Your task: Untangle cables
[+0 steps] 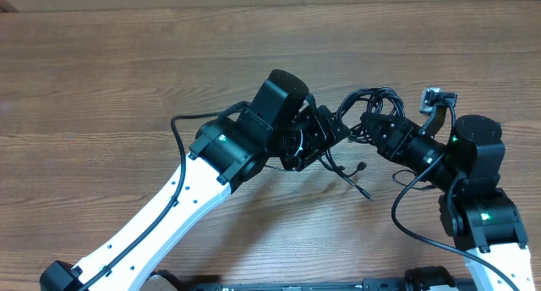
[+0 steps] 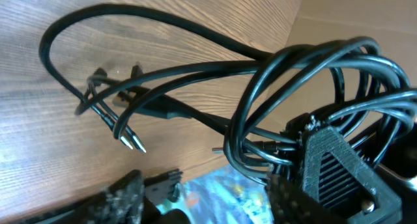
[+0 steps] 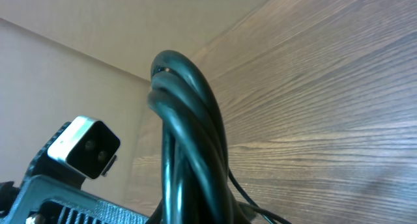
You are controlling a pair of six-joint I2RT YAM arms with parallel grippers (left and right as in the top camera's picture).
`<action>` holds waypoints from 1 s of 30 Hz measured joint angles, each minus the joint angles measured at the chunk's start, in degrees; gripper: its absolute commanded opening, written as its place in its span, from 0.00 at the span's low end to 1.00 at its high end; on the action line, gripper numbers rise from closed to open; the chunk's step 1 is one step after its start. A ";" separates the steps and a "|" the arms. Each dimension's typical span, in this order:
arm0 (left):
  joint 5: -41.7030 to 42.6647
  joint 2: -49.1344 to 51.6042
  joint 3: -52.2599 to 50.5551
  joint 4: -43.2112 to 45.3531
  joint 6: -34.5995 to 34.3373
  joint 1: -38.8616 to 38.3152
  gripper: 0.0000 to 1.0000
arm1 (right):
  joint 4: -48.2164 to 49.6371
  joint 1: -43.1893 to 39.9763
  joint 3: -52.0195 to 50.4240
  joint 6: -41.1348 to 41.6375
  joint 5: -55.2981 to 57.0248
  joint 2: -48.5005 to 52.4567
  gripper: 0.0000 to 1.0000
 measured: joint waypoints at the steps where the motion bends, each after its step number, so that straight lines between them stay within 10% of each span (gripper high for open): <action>1: 0.02 0.00 0.02 0.00 -0.66 0.00 0.59 | 0.00 0.00 0.00 0.07 -0.13 0.00 0.04; 30: -4.07 0.00 0.02 0.33 -6.38 -0.11 0.22 | 1.01 0.00 0.00 -0.74 -8.98 0.00 0.04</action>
